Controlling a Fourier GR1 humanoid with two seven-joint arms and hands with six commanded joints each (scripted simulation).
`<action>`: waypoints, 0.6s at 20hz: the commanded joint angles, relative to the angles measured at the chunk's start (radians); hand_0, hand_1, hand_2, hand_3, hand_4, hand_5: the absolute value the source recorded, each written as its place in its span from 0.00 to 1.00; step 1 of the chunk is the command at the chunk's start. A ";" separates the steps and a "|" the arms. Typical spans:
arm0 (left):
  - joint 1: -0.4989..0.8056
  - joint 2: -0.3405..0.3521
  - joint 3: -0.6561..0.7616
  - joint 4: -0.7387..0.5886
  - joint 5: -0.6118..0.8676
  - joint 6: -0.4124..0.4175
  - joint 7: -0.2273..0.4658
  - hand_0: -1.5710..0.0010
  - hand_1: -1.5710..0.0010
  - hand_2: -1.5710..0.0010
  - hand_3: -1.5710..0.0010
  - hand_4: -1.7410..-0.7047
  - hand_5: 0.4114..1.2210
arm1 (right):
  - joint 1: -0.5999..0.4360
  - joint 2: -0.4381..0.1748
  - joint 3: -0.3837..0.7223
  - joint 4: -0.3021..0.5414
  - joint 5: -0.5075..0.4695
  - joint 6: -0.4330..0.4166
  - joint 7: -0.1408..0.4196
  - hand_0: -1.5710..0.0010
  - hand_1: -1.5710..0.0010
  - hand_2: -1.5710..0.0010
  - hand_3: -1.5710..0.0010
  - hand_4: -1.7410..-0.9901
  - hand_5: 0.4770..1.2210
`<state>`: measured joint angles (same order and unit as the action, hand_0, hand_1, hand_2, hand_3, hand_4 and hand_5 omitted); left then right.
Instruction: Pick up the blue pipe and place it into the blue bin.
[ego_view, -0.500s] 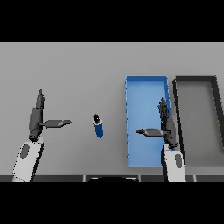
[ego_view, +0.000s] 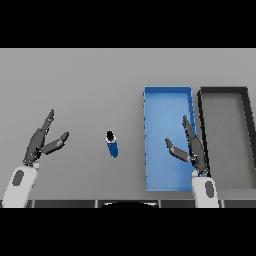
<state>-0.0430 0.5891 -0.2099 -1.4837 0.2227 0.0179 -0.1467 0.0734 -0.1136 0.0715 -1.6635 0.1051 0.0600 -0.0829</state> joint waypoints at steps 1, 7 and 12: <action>-0.003 0.007 -0.004 0.009 -0.002 -0.015 -0.003 1.00 1.00 1.00 1.00 0.71 0.22 | 0.000 0.000 0.010 -0.013 0.004 0.005 0.016 1.00 1.00 1.00 1.00 0.68 0.16; 0.006 0.029 -0.039 -0.027 0.024 -0.116 -0.032 1.00 1.00 1.00 1.00 0.69 0.22 | -0.008 -0.012 0.015 -0.013 0.023 0.003 0.036 1.00 1.00 1.00 1.00 0.70 0.15; 0.017 0.062 -0.119 -0.101 0.012 -0.211 0.024 1.00 1.00 1.00 1.00 0.68 0.15 | 0.001 -0.020 0.024 -0.011 0.026 0.020 -0.007 1.00 1.00 1.00 1.00 0.69 0.17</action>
<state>-0.0252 0.6508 -0.3291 -1.5848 0.2340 -0.1943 -0.1245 0.0743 -0.1339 0.0951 -1.6741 0.1316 0.0796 -0.0882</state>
